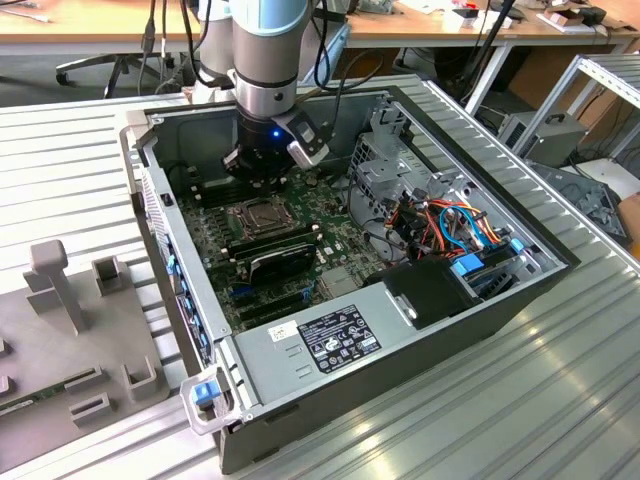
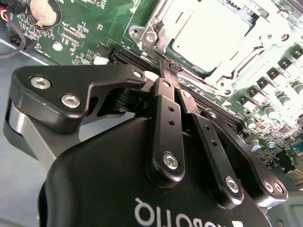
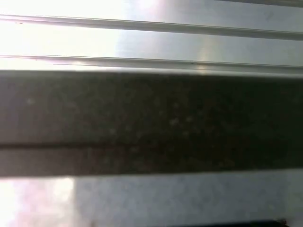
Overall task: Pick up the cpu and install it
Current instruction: 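Install the first cpu locking lever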
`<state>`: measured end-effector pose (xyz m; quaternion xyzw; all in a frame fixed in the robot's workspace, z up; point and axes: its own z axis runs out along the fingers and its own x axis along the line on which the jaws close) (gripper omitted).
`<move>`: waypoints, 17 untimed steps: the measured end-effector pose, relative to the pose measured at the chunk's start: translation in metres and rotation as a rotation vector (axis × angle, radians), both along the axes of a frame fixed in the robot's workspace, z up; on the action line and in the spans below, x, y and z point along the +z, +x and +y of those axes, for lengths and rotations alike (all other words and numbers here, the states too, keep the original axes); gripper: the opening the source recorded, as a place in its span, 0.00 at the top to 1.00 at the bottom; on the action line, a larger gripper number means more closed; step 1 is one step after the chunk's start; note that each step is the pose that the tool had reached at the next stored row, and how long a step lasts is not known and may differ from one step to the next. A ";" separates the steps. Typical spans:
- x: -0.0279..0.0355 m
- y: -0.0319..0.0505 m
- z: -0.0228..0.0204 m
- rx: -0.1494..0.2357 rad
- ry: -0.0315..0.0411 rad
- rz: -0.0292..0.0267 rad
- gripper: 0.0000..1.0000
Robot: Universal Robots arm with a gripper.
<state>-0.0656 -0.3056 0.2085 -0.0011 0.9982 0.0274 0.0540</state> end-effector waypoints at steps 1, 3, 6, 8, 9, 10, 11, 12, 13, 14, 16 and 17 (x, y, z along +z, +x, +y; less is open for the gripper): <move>0.0000 0.0005 -0.0001 0.000 -0.0001 0.0007 0.89; -0.0001 0.0016 0.0000 0.000 -0.0001 0.0019 0.89; -0.0020 0.0040 0.0000 0.000 -0.0023 0.0033 0.89; -0.0033 0.0052 0.0000 0.000 -0.0024 0.0037 0.89; -0.0039 0.0057 0.0000 0.000 -0.0025 0.0039 0.89; -0.0046 0.0063 -0.0001 0.000 -0.0029 0.0043 0.89; -0.0048 0.0065 -0.0001 0.000 -0.0030 0.0044 0.89; -0.0056 0.0069 0.0000 0.000 -0.0025 0.0039 0.89; -0.0056 0.0069 0.0000 0.000 -0.0025 0.0039 0.89; -0.0056 0.0069 0.0000 0.000 -0.0025 0.0039 0.89; -0.0069 0.0070 -0.0001 0.000 -0.0027 0.0039 0.89; -0.0081 0.0072 0.0002 0.000 -0.0012 0.0034 0.89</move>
